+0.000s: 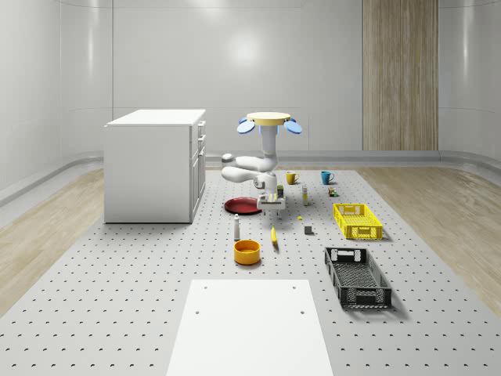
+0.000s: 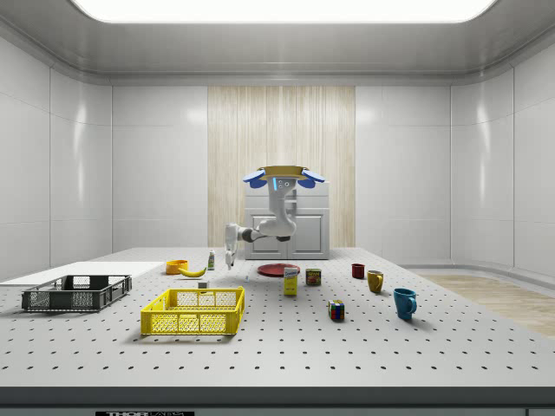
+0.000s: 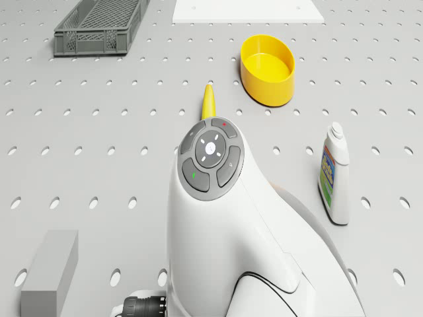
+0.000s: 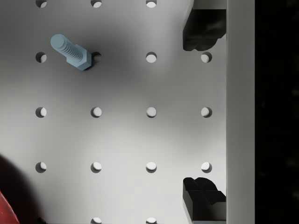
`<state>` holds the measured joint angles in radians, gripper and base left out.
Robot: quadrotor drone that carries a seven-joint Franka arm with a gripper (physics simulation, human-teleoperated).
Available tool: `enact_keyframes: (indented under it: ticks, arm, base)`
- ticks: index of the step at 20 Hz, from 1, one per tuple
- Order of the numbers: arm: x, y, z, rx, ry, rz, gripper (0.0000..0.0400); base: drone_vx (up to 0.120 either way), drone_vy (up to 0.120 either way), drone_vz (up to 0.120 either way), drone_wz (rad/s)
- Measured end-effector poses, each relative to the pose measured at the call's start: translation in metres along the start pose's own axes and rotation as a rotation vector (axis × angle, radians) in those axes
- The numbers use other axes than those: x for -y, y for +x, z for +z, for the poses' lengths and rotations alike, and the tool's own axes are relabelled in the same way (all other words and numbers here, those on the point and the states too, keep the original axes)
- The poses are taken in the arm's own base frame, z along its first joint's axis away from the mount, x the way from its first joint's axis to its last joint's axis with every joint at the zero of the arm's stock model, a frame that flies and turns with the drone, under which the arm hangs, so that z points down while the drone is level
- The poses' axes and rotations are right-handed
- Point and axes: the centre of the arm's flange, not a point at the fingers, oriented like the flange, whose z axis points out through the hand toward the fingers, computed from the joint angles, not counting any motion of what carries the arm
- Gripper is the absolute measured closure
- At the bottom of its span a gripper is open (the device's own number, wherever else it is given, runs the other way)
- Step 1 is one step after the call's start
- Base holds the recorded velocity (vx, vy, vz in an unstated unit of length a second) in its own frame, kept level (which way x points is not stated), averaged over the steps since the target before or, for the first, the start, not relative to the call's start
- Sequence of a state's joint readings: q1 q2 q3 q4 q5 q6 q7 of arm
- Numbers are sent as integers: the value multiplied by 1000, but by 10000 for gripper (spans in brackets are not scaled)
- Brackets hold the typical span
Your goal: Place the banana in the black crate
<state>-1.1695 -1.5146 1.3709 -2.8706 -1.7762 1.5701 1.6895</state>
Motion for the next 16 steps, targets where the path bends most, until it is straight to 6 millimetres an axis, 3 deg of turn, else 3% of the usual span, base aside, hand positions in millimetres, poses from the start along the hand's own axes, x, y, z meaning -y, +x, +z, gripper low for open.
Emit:
enact_keyframes:
  ticks: [8,11,16]
  arm:
    - [0,0,0,0,0,0,0]
    - [0,0,0,0,0,0,0]
    - [0,0,0,0,0,0,0]
  base:
    - [120,0,0,0]
    - [120,0,-93,0]
    - [120,0,0,0]
